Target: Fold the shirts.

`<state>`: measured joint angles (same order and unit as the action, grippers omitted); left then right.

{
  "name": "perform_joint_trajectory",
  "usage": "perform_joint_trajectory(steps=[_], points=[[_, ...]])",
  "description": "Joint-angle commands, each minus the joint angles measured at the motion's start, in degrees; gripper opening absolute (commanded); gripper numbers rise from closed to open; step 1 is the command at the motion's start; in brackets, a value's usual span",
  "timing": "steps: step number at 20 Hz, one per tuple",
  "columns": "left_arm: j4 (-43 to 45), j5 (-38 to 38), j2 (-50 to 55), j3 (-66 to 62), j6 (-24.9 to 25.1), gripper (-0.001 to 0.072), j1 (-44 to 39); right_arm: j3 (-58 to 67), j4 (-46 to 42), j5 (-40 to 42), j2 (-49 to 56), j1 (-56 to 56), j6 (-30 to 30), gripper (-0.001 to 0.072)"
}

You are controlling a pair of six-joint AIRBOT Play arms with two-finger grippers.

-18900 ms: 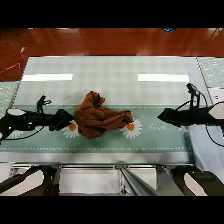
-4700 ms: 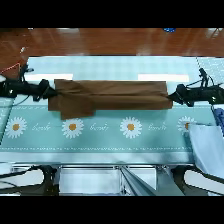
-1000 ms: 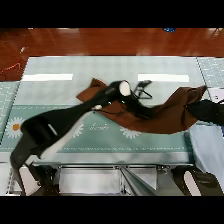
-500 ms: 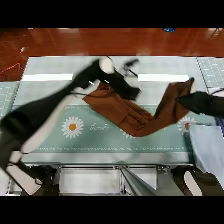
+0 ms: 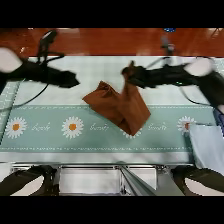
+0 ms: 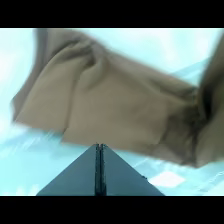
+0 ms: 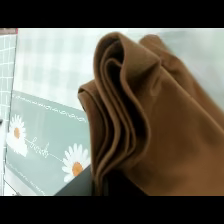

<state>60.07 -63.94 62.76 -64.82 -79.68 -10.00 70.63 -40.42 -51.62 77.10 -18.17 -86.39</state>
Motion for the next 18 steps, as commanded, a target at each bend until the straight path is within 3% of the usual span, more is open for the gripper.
perform_joint_trajectory(steps=[1, 5, 6, 7, 11, 14, 16, 18], points=[[-0.33, 3.1, -12.07, 15.02, -0.59, 0.0018, 2.05, 11.65, 2.27, 3.93, 16.33, -6.95, -0.04, 0.0029], [-4.31, 6.01, -14.4, 23.52, -0.48, 0.0018, 1.64, 19.96, 4.87, 4.39, 26.53, -9.57, -1.46, 0.003], [-4.59, 6.8, -14.14, 24.48, -0.48, 0.0018, 1.64, 20.87, 5.01, 5.62, 27.78, -9.92, -1.46, 0.0124], [-4.59, 7.56, -13.88, 25.14, -0.48, 0.0018, 1.64, 20.96, 6.03, 6.82, 28.39, -10.23, -1.44, 0.0397], [-4.59, 9.64, -13.55, 25.29, -0.48, 0.0018, 1.86, 20.96, 5.95, 3.06, 24.48, -5.99, -1.44, 0.0408], [-4.57, 9.79, -13.55, 25.31, -0.48, 0.0018, 1.88, 20.96, 0.79, -10.86, 15.43, 2.69, -1.53, 0.0408], [-4.57, 10.6, -13.53, 25.31, -0.46, 0.0018, 1.88, 20.74, -13.7, -20.74, 6.93, 7.56, -5.05, 0.0408], [-4.57, 12.31, -13.53, 25.31, -0.5, 0.0018, 1.88, 16.31, -33.46, -26.45, -3.78, 10.64, -10.49, 0.0408]])
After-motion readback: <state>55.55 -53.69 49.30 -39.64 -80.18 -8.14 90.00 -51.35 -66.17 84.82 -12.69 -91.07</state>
